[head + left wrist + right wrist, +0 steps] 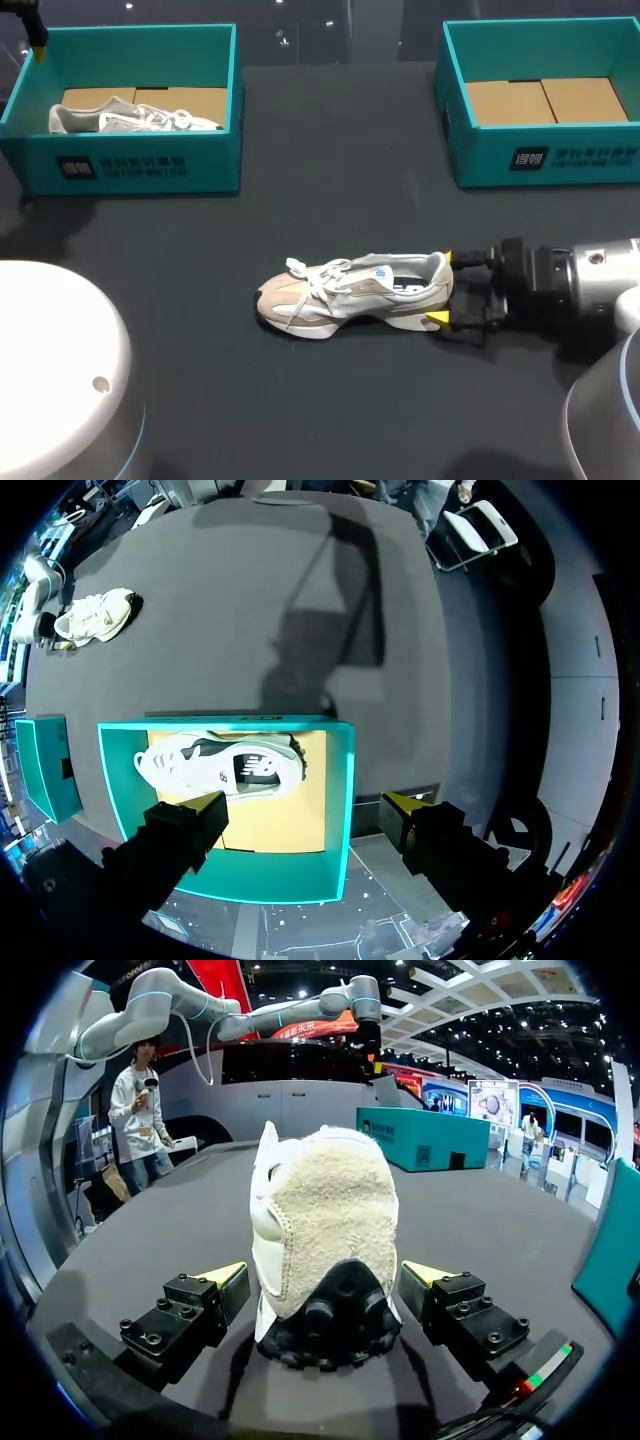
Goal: Take the shoe out of the shoebox, open the shoe tongue, remove and reinsert the insole, then place the shoe into the shoebox
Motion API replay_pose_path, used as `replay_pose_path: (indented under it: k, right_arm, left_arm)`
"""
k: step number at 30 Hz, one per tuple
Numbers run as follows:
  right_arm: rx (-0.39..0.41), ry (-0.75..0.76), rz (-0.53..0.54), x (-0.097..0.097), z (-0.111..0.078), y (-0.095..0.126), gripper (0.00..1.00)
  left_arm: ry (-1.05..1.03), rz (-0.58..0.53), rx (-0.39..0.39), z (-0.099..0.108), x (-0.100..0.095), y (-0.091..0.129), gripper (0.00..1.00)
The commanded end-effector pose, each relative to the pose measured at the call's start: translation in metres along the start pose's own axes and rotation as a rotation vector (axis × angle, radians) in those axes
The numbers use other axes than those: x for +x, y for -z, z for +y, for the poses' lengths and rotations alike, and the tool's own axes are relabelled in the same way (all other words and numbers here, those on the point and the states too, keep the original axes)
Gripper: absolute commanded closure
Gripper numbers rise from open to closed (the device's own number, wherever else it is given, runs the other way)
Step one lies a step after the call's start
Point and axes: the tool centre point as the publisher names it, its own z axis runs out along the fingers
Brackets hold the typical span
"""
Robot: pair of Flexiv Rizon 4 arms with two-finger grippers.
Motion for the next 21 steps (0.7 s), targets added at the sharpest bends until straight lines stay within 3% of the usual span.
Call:
replay_pose_path:
  k: [1,21]
  right_arm:
    - [-0.003,0.002,0.007,-0.003,-0.002,-0.008,0.0]
    - [-0.025,0.006,0.054,0.002,-0.001,-0.034,0.0]
  left_arm:
    - [-0.001,0.002,-0.002,-0.001,0.0,0.0,0.0]
    - [-0.001,0.002,-0.002,-0.001,0.0,0.0,0.0]
